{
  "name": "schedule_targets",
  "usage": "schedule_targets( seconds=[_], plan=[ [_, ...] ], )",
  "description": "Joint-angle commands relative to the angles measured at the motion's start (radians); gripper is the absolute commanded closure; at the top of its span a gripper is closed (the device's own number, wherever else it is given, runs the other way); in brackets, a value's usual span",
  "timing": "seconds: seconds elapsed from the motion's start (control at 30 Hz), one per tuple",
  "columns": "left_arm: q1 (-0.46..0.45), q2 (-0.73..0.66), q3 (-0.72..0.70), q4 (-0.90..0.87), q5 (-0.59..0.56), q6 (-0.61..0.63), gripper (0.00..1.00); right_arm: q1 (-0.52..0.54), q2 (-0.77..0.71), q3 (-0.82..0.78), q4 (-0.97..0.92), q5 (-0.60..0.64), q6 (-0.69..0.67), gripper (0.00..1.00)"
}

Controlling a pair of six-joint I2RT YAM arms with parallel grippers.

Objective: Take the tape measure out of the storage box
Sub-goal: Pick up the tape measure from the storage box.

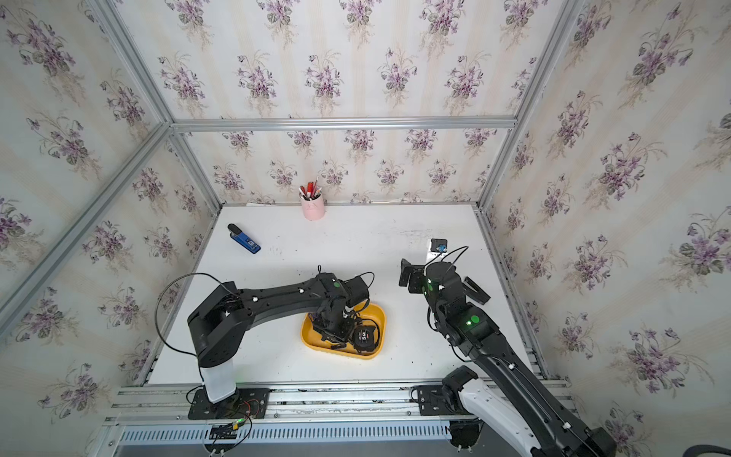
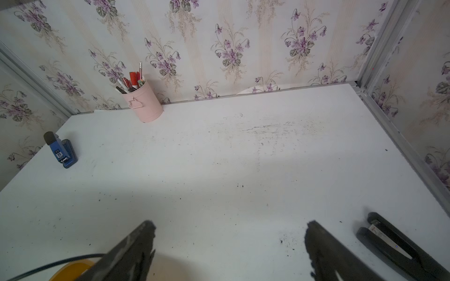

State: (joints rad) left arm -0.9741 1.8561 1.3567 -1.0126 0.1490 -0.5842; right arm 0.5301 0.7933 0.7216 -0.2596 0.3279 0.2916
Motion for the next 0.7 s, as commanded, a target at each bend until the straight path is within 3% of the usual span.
schedule_targets(
  seconds=[0.0, 0.4, 0.67],
  plan=[
    [0.002, -0.053, 0.054, -0.102, -0.038, -0.016, 0.69, 0.0, -0.004, 0.01, 0.025, -0.019, 0.018, 0.02],
    [0.022, -0.076, 0.362, -0.321, -0.148, -0.062, 0.73, 0.001, -0.063, 0.085, -0.095, -0.103, 0.086, 0.02],
    [0.046, -0.115, 0.462, -0.277, -0.212, -0.161, 0.71, 0.0, -0.075, 0.107, -0.172, -0.196, 0.133, 0.02]
  ],
)
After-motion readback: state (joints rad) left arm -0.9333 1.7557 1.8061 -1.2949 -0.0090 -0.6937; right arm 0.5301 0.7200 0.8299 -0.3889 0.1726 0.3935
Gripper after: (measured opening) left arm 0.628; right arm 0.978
